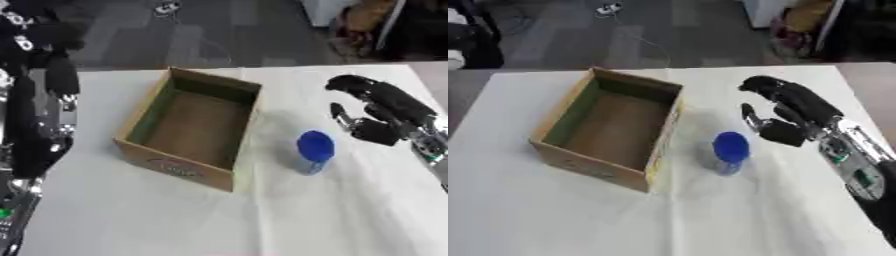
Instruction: Pick up objects on the table and place them in the box.
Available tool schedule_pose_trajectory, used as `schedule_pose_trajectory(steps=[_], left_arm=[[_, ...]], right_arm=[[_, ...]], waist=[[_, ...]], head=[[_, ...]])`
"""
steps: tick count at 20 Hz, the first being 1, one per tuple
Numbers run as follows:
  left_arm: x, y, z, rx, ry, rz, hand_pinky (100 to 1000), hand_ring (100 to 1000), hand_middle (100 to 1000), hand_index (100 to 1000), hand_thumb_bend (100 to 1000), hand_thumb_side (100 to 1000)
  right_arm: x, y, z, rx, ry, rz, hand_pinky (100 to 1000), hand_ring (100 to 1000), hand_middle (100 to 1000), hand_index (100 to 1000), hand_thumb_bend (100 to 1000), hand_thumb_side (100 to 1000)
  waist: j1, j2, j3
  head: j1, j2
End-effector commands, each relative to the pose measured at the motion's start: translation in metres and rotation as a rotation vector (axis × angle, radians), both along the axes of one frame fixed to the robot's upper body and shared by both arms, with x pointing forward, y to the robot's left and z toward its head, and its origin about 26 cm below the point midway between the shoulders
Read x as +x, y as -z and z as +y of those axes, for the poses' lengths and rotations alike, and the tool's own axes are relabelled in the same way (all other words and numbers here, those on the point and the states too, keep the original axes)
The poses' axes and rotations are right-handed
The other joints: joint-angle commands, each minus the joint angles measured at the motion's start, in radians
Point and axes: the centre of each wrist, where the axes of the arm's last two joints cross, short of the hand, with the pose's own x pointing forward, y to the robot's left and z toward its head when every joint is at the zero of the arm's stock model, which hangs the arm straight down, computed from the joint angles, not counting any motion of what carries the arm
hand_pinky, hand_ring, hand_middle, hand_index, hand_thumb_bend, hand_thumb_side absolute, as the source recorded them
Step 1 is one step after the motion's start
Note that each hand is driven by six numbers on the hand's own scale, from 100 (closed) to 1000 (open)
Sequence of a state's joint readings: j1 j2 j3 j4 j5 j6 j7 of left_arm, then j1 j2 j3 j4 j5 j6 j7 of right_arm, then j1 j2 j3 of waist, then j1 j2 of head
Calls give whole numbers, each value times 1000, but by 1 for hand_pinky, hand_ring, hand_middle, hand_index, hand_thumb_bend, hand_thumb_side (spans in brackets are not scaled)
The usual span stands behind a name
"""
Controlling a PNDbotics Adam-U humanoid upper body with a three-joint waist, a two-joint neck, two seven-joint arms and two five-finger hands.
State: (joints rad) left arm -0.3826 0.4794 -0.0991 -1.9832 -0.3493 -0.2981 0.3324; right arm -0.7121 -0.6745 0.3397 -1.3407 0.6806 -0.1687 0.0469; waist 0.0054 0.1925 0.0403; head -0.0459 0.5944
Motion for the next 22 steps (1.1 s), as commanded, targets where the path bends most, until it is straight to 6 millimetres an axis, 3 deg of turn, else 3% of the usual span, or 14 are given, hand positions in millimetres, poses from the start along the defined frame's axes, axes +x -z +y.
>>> schedule_pose_trajectory(steps=[1,9,22], left_arm=[[-2,-7,-1,8,10,-26,661,696,899,761,100,763],[-3,-5,-2,11,14,-20,661,696,899,761,100,764],[-2,-7,-2,9,14,-29,663,697,899,761,100,763]], right_arm=[[2,-14,1,-3,0,-39,768,874,893,920,100,1000],[6,-8,7,-4,1,-24,765,880,898,927,100,1000],[7,14,16,-13,-36,71,776,894,910,947,100,1000]], waist=[[3,-12,1],[6,-12,0],[6,-11,5]], head=[[-18,-1],[-33,3],[-18,6]])
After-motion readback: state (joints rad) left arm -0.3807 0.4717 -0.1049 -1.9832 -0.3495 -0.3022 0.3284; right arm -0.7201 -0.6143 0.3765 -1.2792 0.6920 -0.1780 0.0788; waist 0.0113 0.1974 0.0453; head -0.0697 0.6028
